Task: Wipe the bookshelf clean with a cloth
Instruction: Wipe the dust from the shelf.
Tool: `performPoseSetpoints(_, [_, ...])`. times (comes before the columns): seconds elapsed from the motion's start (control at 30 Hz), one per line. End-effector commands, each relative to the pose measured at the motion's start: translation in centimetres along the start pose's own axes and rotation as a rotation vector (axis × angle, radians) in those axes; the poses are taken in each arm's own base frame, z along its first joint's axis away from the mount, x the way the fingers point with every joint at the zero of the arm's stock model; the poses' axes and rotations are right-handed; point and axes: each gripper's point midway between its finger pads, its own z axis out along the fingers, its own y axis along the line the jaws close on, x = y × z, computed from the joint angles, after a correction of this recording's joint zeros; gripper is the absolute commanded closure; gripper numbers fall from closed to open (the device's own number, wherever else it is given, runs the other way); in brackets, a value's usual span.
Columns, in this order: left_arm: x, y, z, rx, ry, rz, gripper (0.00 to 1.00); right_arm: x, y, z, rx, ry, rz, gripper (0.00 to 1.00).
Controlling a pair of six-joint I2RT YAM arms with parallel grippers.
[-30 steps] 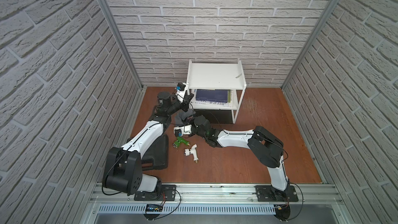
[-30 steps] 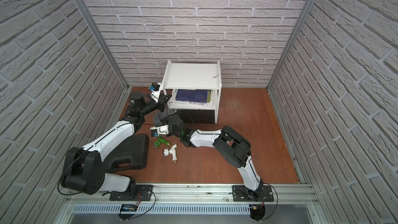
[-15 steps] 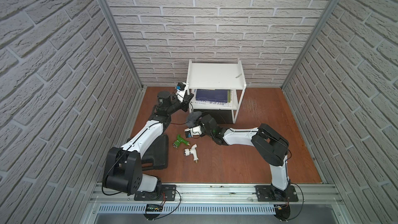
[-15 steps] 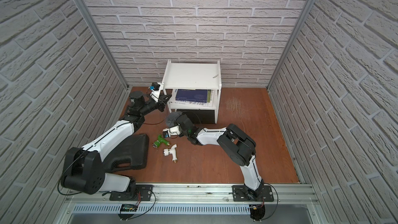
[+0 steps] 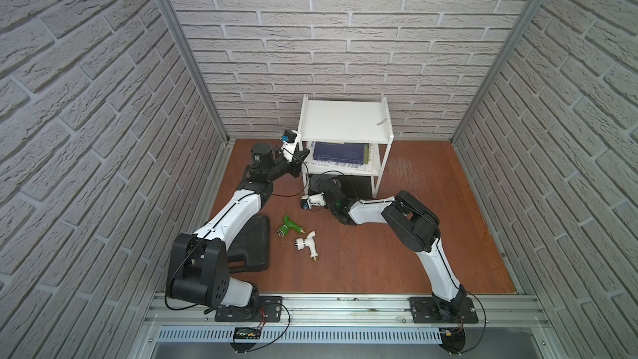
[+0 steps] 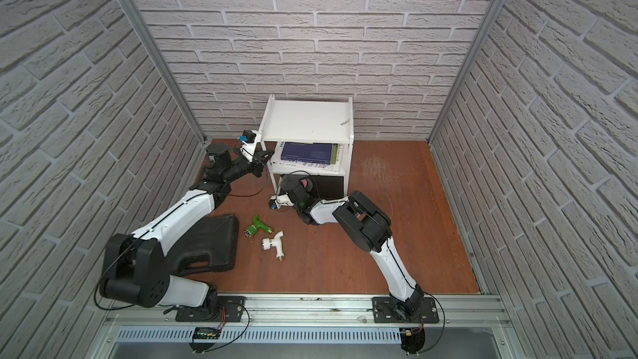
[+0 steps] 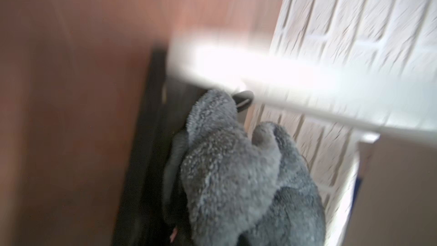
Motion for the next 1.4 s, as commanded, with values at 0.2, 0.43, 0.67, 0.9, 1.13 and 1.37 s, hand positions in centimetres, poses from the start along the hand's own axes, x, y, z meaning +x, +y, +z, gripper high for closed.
performPoseSetpoints(0.2, [8.8,3.5,0.4,-0.241,0.273,-0.095,1.00,7.2,4.4,-1.8,-0.110,0.045,0.026,0.97])
performPoseSetpoints(0.43, [10.3,3.4,1.3,-0.252,0.310,-0.172,1.00,-4.1,2.1,-0.4,-0.025,-0.116,-0.056,0.97])
performPoseSetpoints(0.67, [11.0,3.6,1.2,-0.298,0.330,-0.152,1.00,7.8,4.2,-1.5,-0.069,0.163,-0.014,0.97])
performPoseSetpoints(0.9, [10.7,5.1,0.2,-0.339,0.309,-0.141,1.00,12.1,7.7,-6.1,-0.198,0.185,0.135,0.97])
performPoseSetpoints(1.13, [10.4,4.8,0.3,-0.329,0.274,-0.164,1.00,2.5,4.5,-2.0,-0.115,0.009,0.184,0.97])
performPoseSetpoints(1.37, [10.2,5.0,-0.1,-0.323,0.262,-0.175,1.00,10.3,5.6,-2.5,-0.068,0.229,0.180,0.97])
